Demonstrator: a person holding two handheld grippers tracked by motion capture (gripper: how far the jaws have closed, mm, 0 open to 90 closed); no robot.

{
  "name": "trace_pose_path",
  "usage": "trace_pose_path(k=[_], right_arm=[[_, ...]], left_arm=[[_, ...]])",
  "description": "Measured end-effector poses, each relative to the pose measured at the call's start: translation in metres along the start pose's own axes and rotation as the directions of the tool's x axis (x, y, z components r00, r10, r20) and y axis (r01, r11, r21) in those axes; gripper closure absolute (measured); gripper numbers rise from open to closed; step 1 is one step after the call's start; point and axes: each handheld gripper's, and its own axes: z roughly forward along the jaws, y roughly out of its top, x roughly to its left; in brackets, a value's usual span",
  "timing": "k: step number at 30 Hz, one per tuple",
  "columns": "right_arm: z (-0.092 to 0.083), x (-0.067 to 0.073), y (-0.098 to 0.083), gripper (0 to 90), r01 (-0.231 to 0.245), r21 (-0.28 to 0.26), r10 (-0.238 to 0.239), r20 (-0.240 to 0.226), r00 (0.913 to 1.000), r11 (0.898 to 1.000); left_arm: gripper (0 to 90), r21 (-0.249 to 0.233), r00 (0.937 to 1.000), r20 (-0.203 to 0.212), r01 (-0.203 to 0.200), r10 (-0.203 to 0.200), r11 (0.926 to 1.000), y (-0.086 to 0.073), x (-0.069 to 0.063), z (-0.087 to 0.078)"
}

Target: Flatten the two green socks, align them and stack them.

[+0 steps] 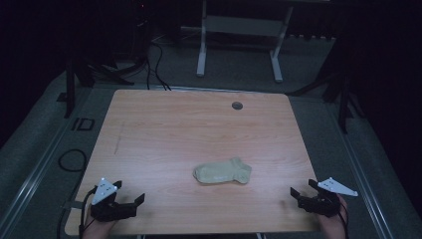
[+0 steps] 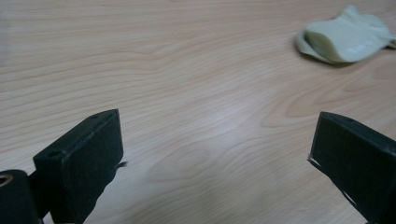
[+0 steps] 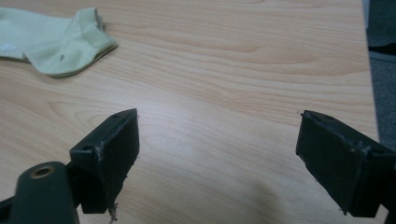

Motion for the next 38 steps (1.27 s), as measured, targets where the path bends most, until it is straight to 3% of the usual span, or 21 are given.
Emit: trace_pose_path(k=[7,11,15,17,24,29,31,38], right_arm=[[-0.001,-0.006,-0.003,13.6,-0.026,-0.027,0.027,0.039,0.9989,0.999],[-0.002,-0.008,-0.004,13.7,-0.051,-0.047,0.053,0.052,0.9972,0.998],[0.000,-0.009,-0.005,13.7,-0.051,-0.047,0.054,0.078,0.9954,0.998],[0.000,-0.008,-0.005,13.8,-0.054,-0.053,0.058,0.077,0.9954,0.997],[0.002,-0.009,-0.004,13.8,-0.058,-0.054,0.063,0.083,0.9945,0.997],[0.002,-0.012,-0.004,13.8,-0.070,-0.055,0.075,0.094,0.9927,0.996],[0.002,-0.012,-0.003,13.8,-0.070,-0.055,0.075,0.094,0.9927,0.996],[0.004,-0.011,-0.003,13.8,-0.063,-0.042,0.067,0.101,0.9926,0.997]], left_arm=[[2.6,-0.023,0.9980,-0.061,0.014,-0.015,0.9996,-0.006,0.008,-0.007],[2.7,-0.057,0.9895,-0.137,0.037,-0.045,0.9977,-0.013,0.008,-0.011],[2.7,-0.098,0.9799,-0.180,0.069,-0.086,0.9927,-0.012,0.012,-0.017],[2.7,-0.119,0.9783,-0.178,0.086,-0.106,0.9892,-0.013,0.014,-0.018],[2.6,-0.135,0.9752,-0.186,0.095,-0.120,0.9863,-0.014,0.017,-0.021],[2.6,-0.154,0.9670,-0.214,0.107,-0.139,0.9822,-0.014,0.020,-0.023],[2.7,-0.149,0.9649,-0.226,0.101,-0.133,0.9837,-0.014,0.020,-0.023],[2.7,-0.147,0.9651,-0.224,0.104,-0.136,0.9837,-0.015,0.021,-0.023]])
